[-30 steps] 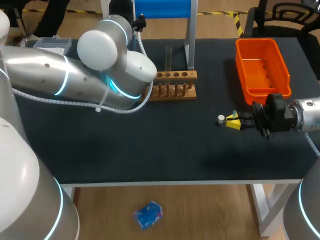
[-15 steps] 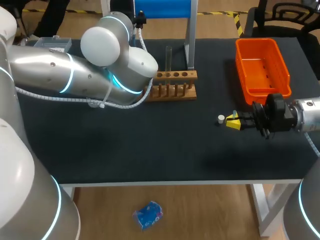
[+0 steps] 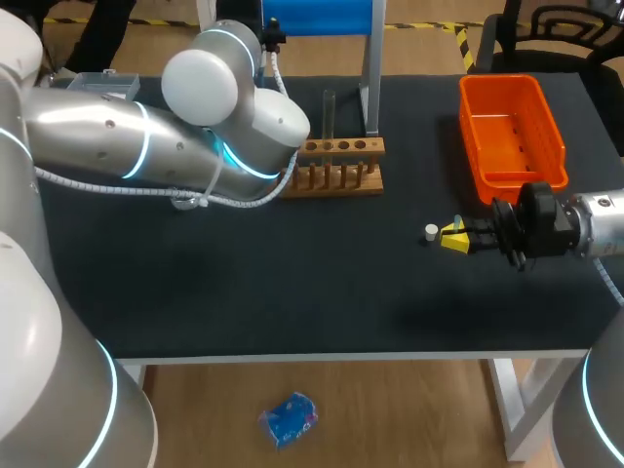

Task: Invert the test tube, pick up the pipette, mount the tip to pipette, aspirate from beaker and dispense into the tube, eject the tip, return the pipette, and cap with the stopper.

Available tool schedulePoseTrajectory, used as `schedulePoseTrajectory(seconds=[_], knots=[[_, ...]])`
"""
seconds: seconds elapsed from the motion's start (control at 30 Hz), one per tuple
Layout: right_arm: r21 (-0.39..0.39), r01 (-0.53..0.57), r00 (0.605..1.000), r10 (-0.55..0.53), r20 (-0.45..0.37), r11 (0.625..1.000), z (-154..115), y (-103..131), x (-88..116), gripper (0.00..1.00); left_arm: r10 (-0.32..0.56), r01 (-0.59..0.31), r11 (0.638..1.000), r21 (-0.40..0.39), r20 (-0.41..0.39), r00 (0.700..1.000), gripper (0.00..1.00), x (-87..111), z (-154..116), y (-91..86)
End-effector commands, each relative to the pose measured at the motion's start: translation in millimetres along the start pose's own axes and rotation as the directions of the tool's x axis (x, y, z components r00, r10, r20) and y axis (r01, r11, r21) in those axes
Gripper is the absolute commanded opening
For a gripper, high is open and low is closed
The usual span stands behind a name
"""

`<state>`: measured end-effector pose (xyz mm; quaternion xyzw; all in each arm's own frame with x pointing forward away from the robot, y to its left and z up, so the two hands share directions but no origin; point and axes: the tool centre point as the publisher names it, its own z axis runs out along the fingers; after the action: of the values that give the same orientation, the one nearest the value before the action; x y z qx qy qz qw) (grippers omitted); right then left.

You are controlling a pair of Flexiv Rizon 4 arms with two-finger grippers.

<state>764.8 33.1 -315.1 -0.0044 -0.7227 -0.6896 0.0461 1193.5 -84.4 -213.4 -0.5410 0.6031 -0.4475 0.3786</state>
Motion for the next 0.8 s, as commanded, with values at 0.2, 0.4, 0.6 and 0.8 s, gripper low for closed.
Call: schedulePoseTrajectory(seconds=[0.2, 0.4, 0.6, 0.8], knots=[[0.002, 0.001, 1.0, -0.001, 0.001, 1.0, -0.2, 0.6, 0.6, 0.0, -0.004, 0.004, 1.0, 0.002, 0.012, 1.0, 0.53, 2.0, 6.4, 1.3], [0.002, 0.001, 1.0, -0.001, 0.001, 1.0, -0.2, 0.6, 0.6, 0.0, -0.011, 0.011, 1.0, 0.002, 0.017, 1.0, 0.5, 1.4, 8.4, 1.8], [0.002, 0.001, 1.0, -0.001, 0.001, 1.0, -0.2, 0.6, 0.6, 0.0, -0.015, 0.015, 1.0, 0.004, 0.025, 1.0, 0.29, 0.4, 8.1, 2.0], [0.002, 0.001, 1.0, -0.001, 0.001, 1.0, -0.2, 0.6, 0.6, 0.0, -0.017, 0.017, 1.0, 0.006, 0.039, 0.999, 0.0, -0.4, 4.4, 2.5]])
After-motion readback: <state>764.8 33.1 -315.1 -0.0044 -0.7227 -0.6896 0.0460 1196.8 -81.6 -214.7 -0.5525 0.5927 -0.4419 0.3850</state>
